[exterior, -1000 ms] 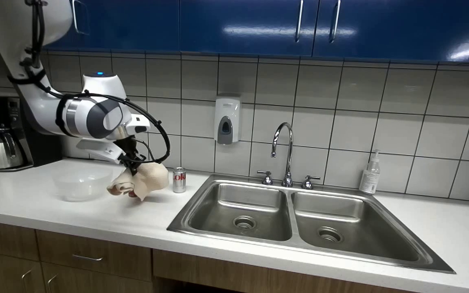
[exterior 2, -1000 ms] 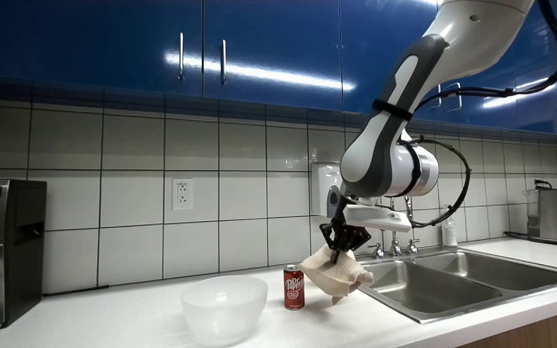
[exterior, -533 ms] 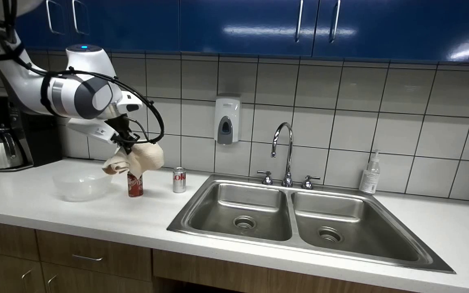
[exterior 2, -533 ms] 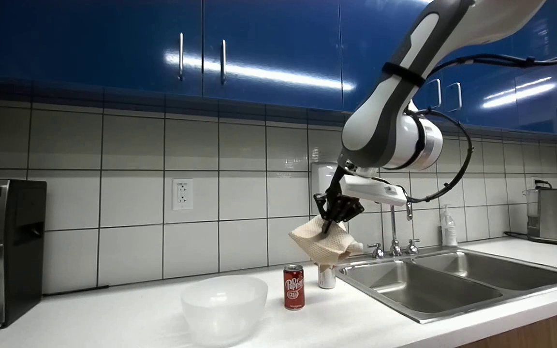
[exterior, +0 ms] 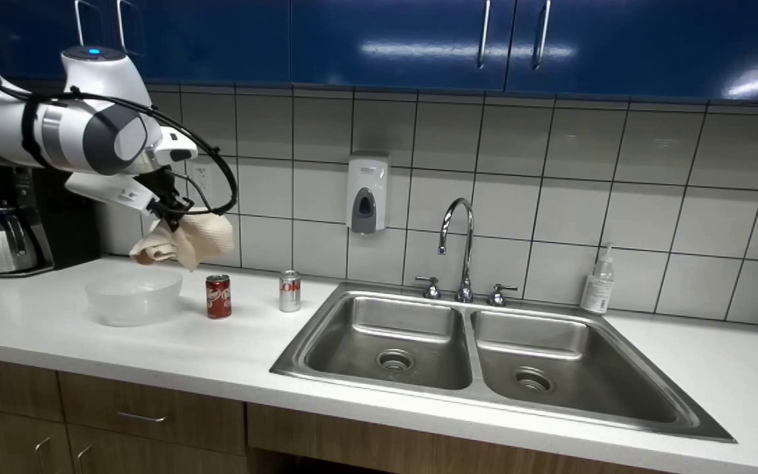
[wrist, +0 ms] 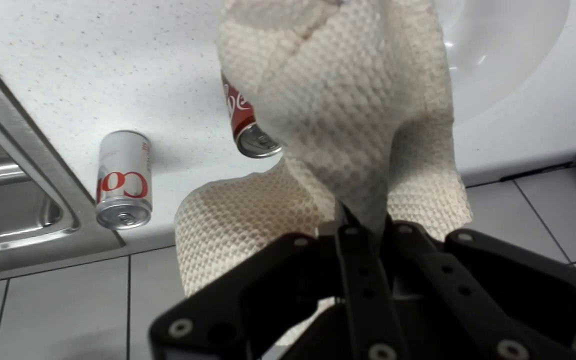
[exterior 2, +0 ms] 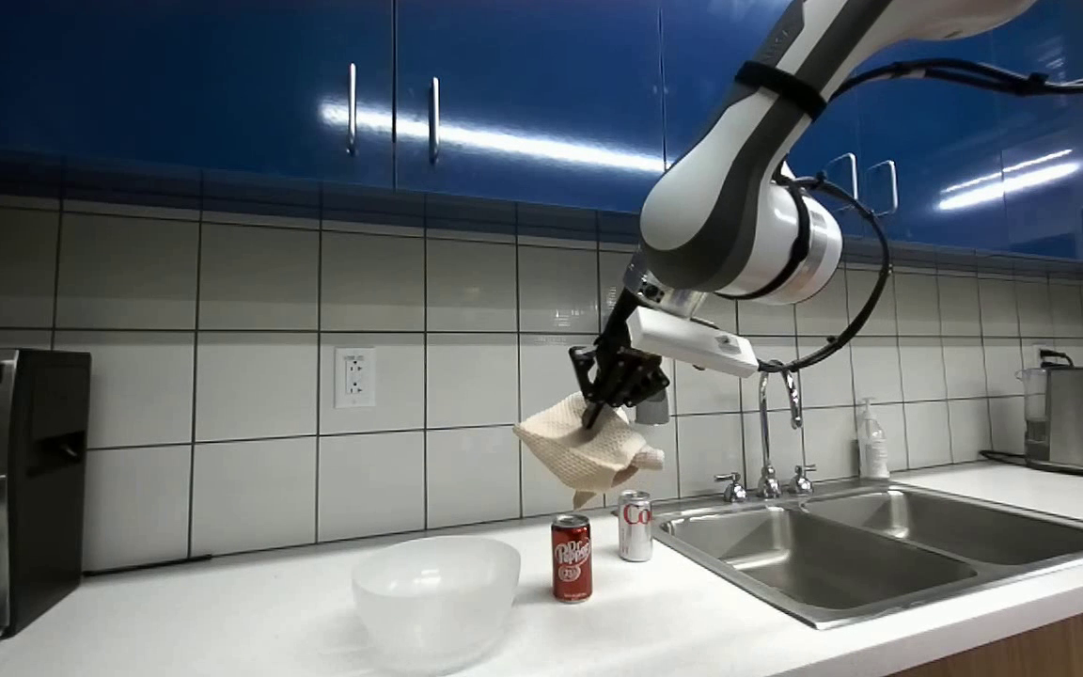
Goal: Move the cloth from the counter to the bowl
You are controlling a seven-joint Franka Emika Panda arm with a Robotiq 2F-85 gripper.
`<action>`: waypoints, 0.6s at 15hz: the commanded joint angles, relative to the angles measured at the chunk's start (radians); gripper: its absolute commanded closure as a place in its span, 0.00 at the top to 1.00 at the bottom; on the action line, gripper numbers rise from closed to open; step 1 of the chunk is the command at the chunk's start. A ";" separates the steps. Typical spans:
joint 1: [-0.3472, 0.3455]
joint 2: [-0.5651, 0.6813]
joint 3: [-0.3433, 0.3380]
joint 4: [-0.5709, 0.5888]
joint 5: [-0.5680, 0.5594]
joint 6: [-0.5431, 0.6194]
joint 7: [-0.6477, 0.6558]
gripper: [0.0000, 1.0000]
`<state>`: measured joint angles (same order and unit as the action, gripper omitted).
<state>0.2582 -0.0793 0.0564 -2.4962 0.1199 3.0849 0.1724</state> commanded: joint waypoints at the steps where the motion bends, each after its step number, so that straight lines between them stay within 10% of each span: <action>1: 0.052 -0.009 0.009 0.013 0.029 -0.003 -0.041 0.01; 9: 0.142 0.095 0.012 0.103 0.022 0.018 -0.070 0.01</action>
<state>0.3830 -0.0473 0.0650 -2.4574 0.1249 3.0856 0.1480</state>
